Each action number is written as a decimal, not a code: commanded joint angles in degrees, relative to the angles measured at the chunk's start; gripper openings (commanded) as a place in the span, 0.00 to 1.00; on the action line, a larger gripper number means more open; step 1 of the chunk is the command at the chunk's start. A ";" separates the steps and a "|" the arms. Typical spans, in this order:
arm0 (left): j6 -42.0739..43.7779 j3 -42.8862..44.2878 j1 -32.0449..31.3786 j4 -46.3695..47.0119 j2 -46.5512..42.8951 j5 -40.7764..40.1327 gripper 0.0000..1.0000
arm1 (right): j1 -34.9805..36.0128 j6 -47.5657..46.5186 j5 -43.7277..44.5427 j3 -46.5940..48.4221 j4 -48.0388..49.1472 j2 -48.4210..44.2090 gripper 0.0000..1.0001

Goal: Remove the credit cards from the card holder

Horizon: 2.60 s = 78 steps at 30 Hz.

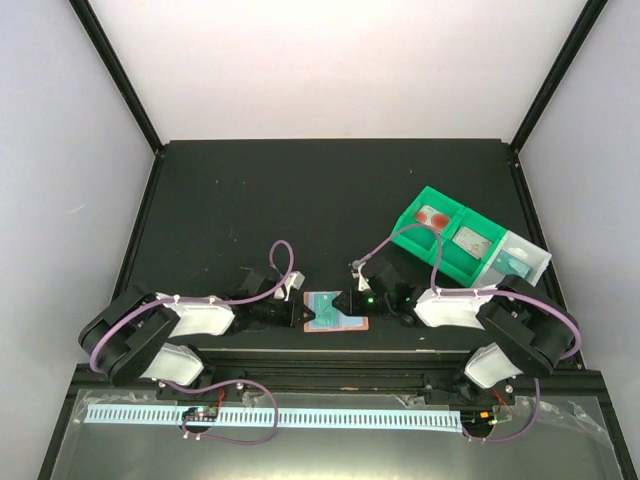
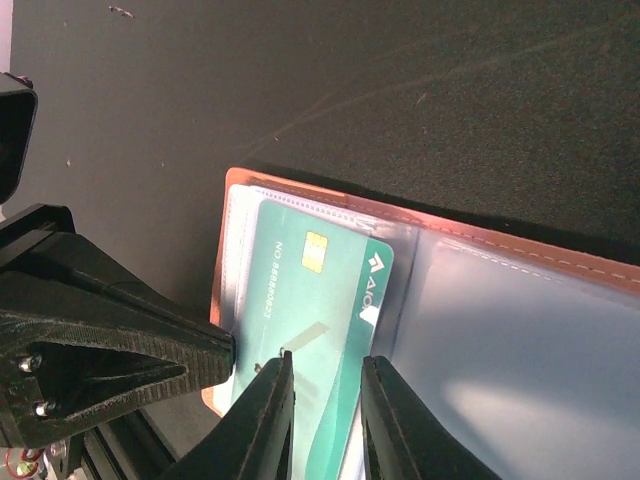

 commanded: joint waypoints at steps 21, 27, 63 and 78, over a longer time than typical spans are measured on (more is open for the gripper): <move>2.49 0.17 -0.40 -0.77 1.68 -1.83 0.02 | 0.41 1.90 -3.00 -1.71 9.43 4.47 0.10; 2.64 0.25 -0.41 -1.43 1.33 -2.35 0.02 | 0.40 1.63 -2.76 -1.80 8.98 3.89 0.01; 3.31 0.17 -0.50 -3.87 0.30 -3.72 0.02 | -3.48 0.76 -9.99 -4.78 16.25 7.00 0.03; 1.77 -0.06 -0.42 -4.33 -2.27 -3.97 0.02 | -7.77 -3.00 -9.66 -7.64 10.57 -0.72 0.01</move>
